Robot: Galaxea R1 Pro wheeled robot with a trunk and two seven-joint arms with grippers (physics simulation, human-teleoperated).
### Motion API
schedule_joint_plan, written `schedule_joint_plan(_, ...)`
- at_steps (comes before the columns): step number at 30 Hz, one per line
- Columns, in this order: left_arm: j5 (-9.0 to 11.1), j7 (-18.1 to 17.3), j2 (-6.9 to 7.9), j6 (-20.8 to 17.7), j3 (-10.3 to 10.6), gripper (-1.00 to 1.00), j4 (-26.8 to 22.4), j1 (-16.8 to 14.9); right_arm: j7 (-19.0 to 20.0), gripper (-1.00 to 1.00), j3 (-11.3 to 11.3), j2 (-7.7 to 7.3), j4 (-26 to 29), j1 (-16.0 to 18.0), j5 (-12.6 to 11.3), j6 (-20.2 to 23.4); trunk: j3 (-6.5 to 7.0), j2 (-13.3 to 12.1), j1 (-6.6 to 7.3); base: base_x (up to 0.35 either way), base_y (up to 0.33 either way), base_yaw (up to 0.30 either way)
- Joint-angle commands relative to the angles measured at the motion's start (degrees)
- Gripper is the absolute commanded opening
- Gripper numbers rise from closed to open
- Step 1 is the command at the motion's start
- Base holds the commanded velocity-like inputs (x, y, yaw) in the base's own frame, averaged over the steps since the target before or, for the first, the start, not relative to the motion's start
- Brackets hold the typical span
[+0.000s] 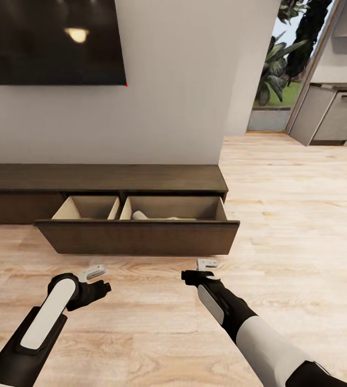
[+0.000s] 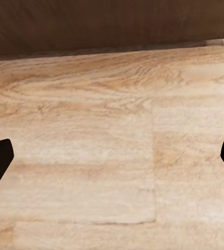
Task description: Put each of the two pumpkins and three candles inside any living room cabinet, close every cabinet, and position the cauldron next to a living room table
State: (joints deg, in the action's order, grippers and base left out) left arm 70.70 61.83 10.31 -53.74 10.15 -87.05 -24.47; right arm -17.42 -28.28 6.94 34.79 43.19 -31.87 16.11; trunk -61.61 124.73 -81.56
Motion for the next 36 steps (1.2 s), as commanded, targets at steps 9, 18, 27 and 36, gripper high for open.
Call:
schedule_joint_plan(9, 0.5, 0.6, 0.06, -0.1, 0.1, 1.0, -0.1, -0.1, -0.5, 1.0, -0.3, -0.03, 0.2, 0.0, -0.5, -0.1, -1.67, 3.6, -1.97, 0.0, 0.0, 0.0)
schedule_joint_plan(18, 0.5, 0.6, 0.05, 0.0, 0.1, 1.0, -0.1, -0.1, -0.5, 1.0, -0.4, -0.18, 0.2, 0.0, -0.5, -4.8, -3.28, 7.3, -3.95, 0.0, 0.0, 0.0)
schedule_joint_plan(27, 0.5, 0.6, 0.06, 0.0, 0.2, 1.0, -0.4, -0.1, -0.5, 1.0, -0.3, -0.36, 0.2, 0.0, -0.4, -11.2, -4.9, 10.9, -5.93, 0.0, 0.0, 0.0)
schedule_joint_plan(36, -9.6, 0.3, 0.76, 12.4, 13.5, 1.0, -1.4, -0.1, -0.4, 1.0, -0.4, -0.51, -0.1, 0.0, -0.2, -16.1, -5.26, 11.7, -6.37, 0.0, 0.0, 0.0)
